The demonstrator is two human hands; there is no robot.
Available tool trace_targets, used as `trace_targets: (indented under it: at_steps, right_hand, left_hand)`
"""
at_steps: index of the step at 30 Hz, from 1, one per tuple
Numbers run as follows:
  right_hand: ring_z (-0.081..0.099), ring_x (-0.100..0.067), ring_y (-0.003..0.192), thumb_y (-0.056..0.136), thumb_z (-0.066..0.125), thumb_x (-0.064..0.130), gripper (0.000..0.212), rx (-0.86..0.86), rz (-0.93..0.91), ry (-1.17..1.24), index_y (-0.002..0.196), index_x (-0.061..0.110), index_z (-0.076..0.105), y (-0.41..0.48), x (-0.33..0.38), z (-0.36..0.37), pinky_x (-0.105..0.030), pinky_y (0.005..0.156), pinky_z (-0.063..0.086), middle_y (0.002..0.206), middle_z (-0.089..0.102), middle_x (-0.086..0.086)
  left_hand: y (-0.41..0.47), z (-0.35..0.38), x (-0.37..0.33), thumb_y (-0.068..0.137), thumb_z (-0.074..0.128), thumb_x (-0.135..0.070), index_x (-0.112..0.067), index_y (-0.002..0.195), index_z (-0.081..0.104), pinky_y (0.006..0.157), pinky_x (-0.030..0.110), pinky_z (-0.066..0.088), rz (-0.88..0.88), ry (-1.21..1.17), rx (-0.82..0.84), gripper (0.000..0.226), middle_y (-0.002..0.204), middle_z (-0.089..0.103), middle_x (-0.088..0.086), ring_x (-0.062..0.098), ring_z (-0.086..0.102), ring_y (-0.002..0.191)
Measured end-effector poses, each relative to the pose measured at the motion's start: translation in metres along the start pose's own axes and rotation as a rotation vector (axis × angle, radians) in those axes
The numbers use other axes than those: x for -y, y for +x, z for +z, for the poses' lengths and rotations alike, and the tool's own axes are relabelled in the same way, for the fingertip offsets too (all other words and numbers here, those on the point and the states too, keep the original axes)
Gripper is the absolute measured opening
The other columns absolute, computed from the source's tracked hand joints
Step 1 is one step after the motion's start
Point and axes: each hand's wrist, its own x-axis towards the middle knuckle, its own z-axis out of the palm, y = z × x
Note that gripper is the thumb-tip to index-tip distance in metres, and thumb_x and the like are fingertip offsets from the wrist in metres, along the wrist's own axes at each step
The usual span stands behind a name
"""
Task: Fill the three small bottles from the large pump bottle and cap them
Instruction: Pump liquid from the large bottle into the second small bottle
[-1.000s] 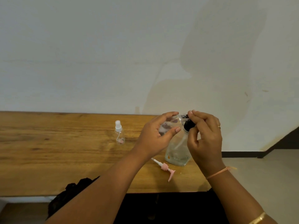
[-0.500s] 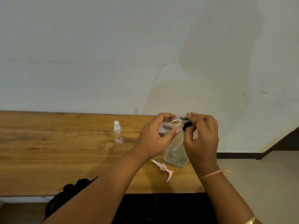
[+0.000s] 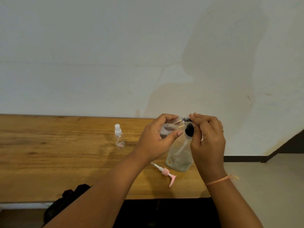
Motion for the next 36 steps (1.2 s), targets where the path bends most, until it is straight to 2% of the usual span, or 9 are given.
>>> trace_targets:
  at_steps: [4, 9, 16, 21, 25, 28, 33, 36]
  right_hand:
    - [0.052, -0.020, 0.097, 0.089, 0.046, 0.004, 0.025, -0.018, 0.014, 0.024, 0.103, -0.001, 0.066, -0.006, -0.002, 0.006, -0.006, 0.089, 0.035, 0.098, 0.061, -0.015]
    - [0.053, -0.019, 0.096, 0.084, 0.053, -0.004, 0.024, -0.025, 0.082, 0.069, 0.103, 0.000, 0.067, -0.004, 0.009, 0.001, -0.003, 0.089, 0.036, 0.099, 0.061, -0.012]
    - [0.052, -0.017, 0.098, 0.084, 0.053, -0.006, 0.024, -0.032, 0.056, 0.065, 0.103, 0.000, 0.067, -0.001, 0.004, 0.004, -0.004, 0.090, 0.037, 0.098, 0.062, -0.013]
    - [0.052, -0.017, 0.101, 0.090, 0.045, 0.004, 0.026, -0.023, 0.041, 0.087, 0.105, -0.001, 0.065, -0.008, -0.004, 0.010, -0.009, 0.091, 0.040, 0.099, 0.059, -0.015]
    - [0.058, -0.025, 0.098, 0.086, 0.051, -0.006, 0.024, -0.038, 0.115, 0.159, 0.102, 0.001, 0.067, -0.004, 0.006, 0.007, -0.007, 0.088, 0.041, 0.100, 0.057, -0.006]
    - [0.059, -0.023, 0.098, 0.083, 0.052, -0.007, 0.026, -0.036, 0.132, 0.166, 0.101, 0.002, 0.068, 0.002, 0.012, 0.001, -0.004, 0.088, 0.039, 0.099, 0.055, 0.000]
    - [0.057, -0.022, 0.096, 0.083, 0.052, -0.007, 0.026, -0.015, 0.088, 0.100, 0.102, 0.001, 0.068, 0.001, 0.007, 0.000, -0.002, 0.088, 0.037, 0.098, 0.061, -0.010]
    - [0.054, -0.019, 0.098, 0.084, 0.051, -0.007, 0.025, -0.035, 0.059, 0.083, 0.103, 0.000, 0.066, -0.004, 0.001, 0.009, -0.008, 0.088, 0.041, 0.098, 0.059, -0.013]
  left_hand:
    - [-0.002, -0.001, 0.003, 0.083, 0.071, -0.016, -0.030, 0.108, 0.055, 0.081, 0.006, 0.043, -0.010, 0.007, 0.002, 0.033, 0.107, 0.062, -0.018, -0.010, 0.058, 0.101]
    - [-0.004, -0.001, -0.001, 0.082, 0.071, -0.016, -0.030, 0.109, 0.055, 0.079, 0.006, 0.044, 0.002, -0.006, 0.000, 0.034, 0.104, 0.062, -0.021, -0.010, 0.059, 0.098]
    - [-0.001, -0.001, -0.001, 0.082, 0.071, -0.016, -0.033, 0.108, 0.053, 0.080, 0.005, 0.043, 0.019, 0.005, -0.010, 0.035, 0.105, 0.062, -0.020, -0.011, 0.058, 0.099]
    - [-0.002, 0.001, 0.004, 0.082, 0.072, -0.018, -0.032, 0.108, 0.056, 0.082, 0.007, 0.044, -0.015, 0.004, 0.000, 0.034, 0.108, 0.063, -0.018, -0.009, 0.058, 0.102]
    - [-0.002, 0.002, 0.000, 0.083, 0.070, -0.017, -0.033, 0.108, 0.053, 0.080, 0.005, 0.042, 0.013, 0.004, -0.013, 0.034, 0.107, 0.063, -0.016, -0.009, 0.058, 0.100]
    - [-0.002, 0.003, -0.002, 0.084, 0.068, -0.015, -0.033, 0.109, 0.052, 0.080, 0.005, 0.042, 0.045, -0.014, -0.022, 0.035, 0.106, 0.063, -0.016, -0.008, 0.058, 0.100]
    - [-0.001, 0.002, 0.000, 0.083, 0.069, -0.019, -0.037, 0.109, 0.051, 0.079, 0.011, 0.048, 0.044, -0.010, -0.015, 0.036, 0.107, 0.063, -0.019, -0.002, 0.062, 0.096]
    - [-0.001, 0.003, 0.004, 0.083, 0.069, -0.018, -0.038, 0.107, 0.051, 0.080, 0.008, 0.046, 0.026, 0.002, 0.000, 0.036, 0.107, 0.061, -0.020, -0.007, 0.058, 0.101]
